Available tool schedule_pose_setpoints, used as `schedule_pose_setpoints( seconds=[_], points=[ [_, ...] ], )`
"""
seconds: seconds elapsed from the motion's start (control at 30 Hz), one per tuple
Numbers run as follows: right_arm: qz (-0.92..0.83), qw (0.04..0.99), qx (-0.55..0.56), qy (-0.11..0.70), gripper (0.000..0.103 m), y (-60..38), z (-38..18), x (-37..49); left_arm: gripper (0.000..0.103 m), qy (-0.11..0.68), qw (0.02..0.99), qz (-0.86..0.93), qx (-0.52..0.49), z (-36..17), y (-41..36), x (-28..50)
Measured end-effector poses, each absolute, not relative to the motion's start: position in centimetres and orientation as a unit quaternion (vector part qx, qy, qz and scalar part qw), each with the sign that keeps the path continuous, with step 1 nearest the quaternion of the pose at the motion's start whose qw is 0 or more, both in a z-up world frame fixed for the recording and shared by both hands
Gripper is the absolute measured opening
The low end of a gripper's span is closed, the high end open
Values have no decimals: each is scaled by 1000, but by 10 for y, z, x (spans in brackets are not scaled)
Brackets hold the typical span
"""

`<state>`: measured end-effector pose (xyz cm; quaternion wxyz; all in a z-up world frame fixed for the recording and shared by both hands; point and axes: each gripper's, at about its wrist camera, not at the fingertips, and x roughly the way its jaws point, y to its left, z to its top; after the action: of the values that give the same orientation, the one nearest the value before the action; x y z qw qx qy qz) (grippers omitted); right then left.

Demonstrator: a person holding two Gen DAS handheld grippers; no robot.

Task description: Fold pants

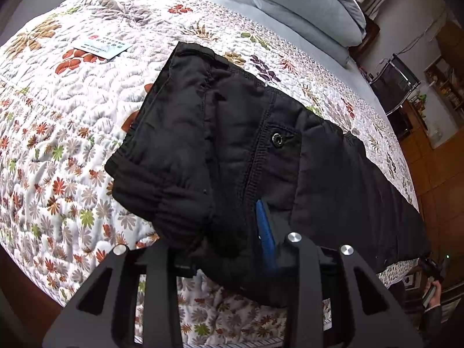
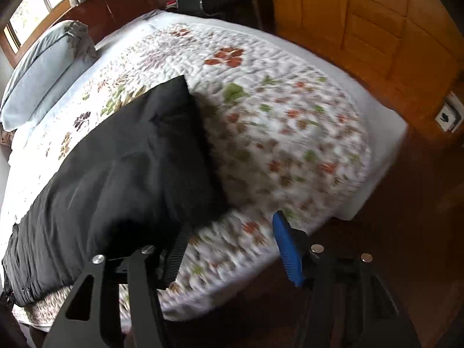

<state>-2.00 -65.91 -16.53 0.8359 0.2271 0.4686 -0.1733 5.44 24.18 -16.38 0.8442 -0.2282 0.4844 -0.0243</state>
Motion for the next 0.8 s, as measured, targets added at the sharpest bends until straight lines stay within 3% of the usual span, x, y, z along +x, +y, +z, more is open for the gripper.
schedule_pose_setpoints(
  seconds=[0.17, 0.3, 0.43, 0.47, 0.53, 0.63, 0.8],
  points=[
    [-101, 838, 360, 397, 73, -668, -158, -49, 46, 490, 843, -18, -220, -167, 229, 65],
    [-2, 818, 466, 338, 76, -661, -163, -40, 54, 495, 843, -12, -211, -166, 221, 66],
    [4, 811, 465, 355, 75, -646, -167, -9, 54, 496, 840, -11, -221, -165, 223, 64],
    [-9, 813, 455, 364, 71, -644, -168, -1, 54, 496, 839, -11, -226, -165, 224, 63],
    [-16, 813, 439, 382, 37, -639, -170, 19, 54, 494, 838, -12, -233, -165, 226, 62],
    [-29, 826, 395, 402, 11, -631, -161, 46, 54, 492, 837, -10, -238, -165, 229, 60],
    [58, 861, 381, 333, 7, -615, -114, 66, 54, 490, 837, -8, -245, -166, 230, 59]
  ],
)
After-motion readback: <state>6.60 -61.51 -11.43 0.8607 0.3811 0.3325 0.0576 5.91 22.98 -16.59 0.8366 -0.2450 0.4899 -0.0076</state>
